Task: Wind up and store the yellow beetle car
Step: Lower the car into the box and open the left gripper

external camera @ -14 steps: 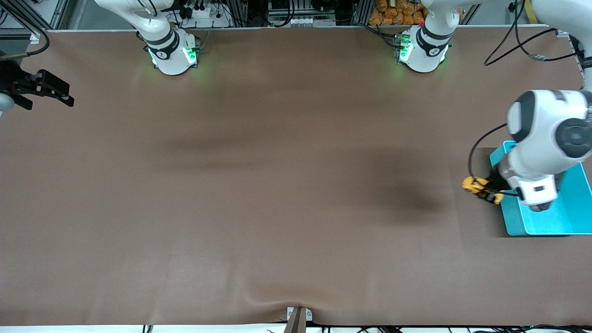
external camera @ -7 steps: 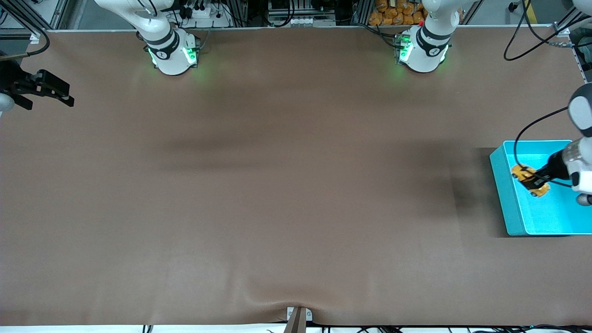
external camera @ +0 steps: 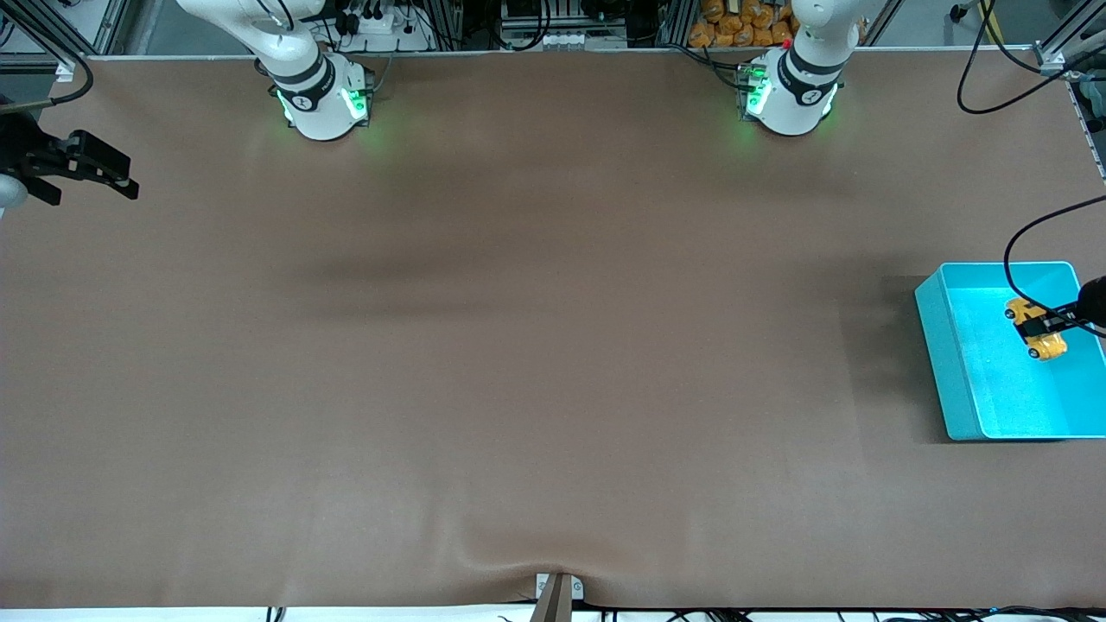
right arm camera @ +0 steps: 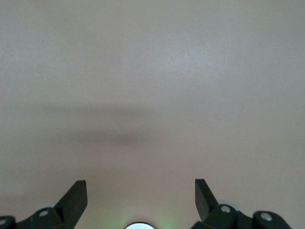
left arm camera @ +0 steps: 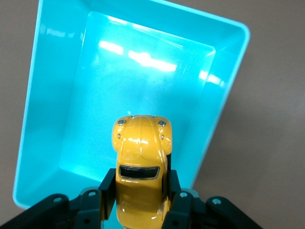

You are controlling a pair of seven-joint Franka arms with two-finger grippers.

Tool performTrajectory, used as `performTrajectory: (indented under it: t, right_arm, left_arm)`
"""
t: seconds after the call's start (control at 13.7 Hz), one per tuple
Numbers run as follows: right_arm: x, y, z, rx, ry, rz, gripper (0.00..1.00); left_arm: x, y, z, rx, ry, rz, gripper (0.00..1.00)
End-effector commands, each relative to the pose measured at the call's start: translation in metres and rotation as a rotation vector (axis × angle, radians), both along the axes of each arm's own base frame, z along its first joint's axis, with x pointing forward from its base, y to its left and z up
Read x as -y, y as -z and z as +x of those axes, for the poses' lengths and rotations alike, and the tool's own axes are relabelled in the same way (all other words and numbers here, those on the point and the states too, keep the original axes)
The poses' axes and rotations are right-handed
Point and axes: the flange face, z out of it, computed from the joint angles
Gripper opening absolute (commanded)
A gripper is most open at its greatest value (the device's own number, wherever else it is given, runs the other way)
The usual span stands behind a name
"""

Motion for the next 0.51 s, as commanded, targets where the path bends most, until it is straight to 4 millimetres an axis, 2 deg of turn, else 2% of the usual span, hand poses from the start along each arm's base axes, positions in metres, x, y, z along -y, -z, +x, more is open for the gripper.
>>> performTrajectory:
  t: [0.0, 0.22, 0.44]
  right_arm:
    - [-0.003, -0.002, -0.005, 0.011, 0.015, 0.01, 1.0]
    - [-0.003, -0.002, -0.005, 0.011, 0.015, 0.01, 1.0]
    - [-0.003, -0.003, -0.005, 0.014, 0.015, 0.01, 1.0]
  left_arm:
    - [-0.009, 0.028, 0.02, -0.016, 0.091, 0.04, 0.0]
    - [-0.014, 0.065, 0.03, 0.049, 0.115, 0.056, 0.0]
    - [-0.038, 0.085, 0.022, 0.057, 0.152, 0.064, 0.0]
